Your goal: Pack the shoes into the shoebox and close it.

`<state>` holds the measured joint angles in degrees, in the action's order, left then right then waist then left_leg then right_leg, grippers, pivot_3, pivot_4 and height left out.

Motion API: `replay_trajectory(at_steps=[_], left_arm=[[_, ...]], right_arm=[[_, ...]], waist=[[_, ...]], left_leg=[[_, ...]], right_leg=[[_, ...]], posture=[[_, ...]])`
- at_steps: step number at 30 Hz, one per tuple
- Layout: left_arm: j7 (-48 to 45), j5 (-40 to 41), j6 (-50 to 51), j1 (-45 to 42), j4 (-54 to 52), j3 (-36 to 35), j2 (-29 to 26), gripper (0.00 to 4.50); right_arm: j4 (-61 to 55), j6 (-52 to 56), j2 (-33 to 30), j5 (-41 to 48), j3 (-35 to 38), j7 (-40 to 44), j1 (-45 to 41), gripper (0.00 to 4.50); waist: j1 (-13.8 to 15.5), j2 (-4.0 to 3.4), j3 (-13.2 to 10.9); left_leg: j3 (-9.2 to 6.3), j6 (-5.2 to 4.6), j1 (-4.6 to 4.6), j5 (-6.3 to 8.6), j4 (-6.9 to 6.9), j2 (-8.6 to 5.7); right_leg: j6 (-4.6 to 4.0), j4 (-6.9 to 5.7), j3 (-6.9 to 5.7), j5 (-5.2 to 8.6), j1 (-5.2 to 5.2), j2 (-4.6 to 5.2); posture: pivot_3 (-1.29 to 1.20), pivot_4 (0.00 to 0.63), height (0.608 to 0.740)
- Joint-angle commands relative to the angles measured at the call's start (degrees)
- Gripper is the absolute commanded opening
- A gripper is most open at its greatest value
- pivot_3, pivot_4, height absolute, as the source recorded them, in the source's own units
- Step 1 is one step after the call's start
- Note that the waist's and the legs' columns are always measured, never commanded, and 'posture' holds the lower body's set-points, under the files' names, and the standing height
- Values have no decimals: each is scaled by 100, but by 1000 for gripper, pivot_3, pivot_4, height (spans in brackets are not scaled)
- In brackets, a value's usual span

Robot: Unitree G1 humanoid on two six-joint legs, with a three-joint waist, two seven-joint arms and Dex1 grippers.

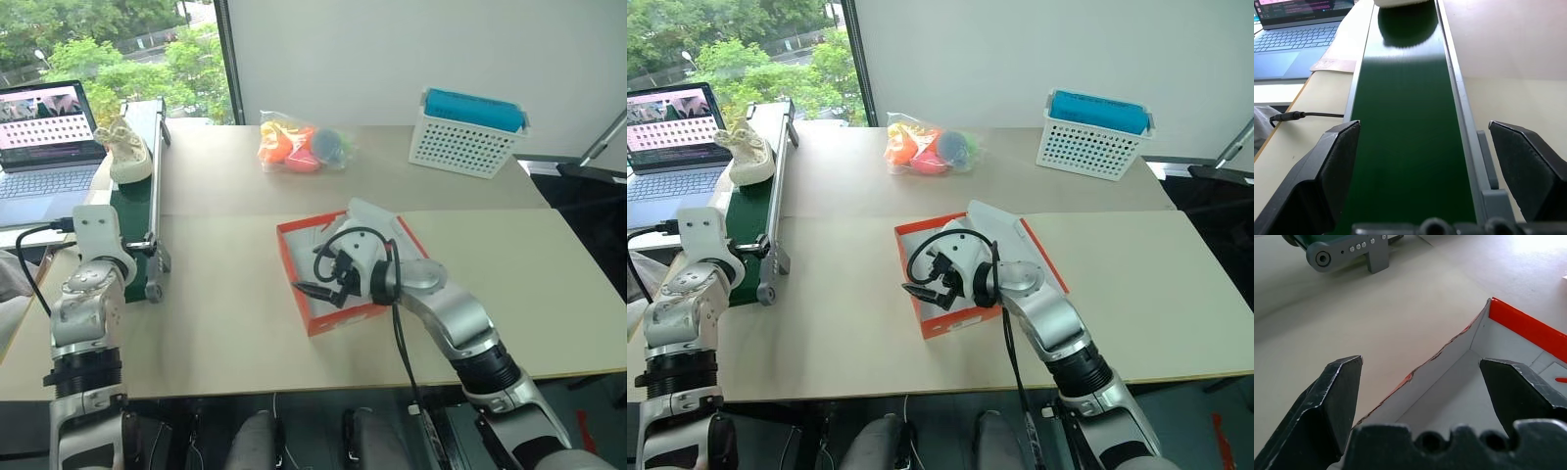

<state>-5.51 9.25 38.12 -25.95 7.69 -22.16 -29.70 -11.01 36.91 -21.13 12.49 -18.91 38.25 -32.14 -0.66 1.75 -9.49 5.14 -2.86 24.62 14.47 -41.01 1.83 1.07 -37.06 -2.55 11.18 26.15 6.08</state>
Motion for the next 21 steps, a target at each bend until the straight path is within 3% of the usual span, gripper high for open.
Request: replay_trajectory(at_steps=[1,5,14,21], left_arm=[[35,34,26,-108,-141,-25,-21,4500],[34,37,114,-106,-184,-25,-16,4500],[160,194,1730,-589,-628,-183,-167,4500],[189,200,1846,-860,-870,-225,-266,4500]], right_arm=[[-56,-170,38,-26,221,-72,-22,4483],[-81,-142,46,-47,233,-108,21,4483],[-101,-111,50,-60,254,-156,66,4483],[-128,-96,58,-54,247,-134,87,4483]], waist=[[-1,0,0],[-2,0,0],[-3,11,-7],[-4,12,-7]], left_leg=[[0,0,0,0,0,0],[0,0,0,0,1,0],[-1,0,1,0,0,0],[-1,4,0,-3,2,0]], right_leg=[[0,0,0,0,0,0],[0,0,0,0,1,0],[1,-1,0,0,0,-1],[0,-1,0,0,1,-1]], posture=[[0,150,699],[0,150,699],[0,150,699],[0,150,699]])
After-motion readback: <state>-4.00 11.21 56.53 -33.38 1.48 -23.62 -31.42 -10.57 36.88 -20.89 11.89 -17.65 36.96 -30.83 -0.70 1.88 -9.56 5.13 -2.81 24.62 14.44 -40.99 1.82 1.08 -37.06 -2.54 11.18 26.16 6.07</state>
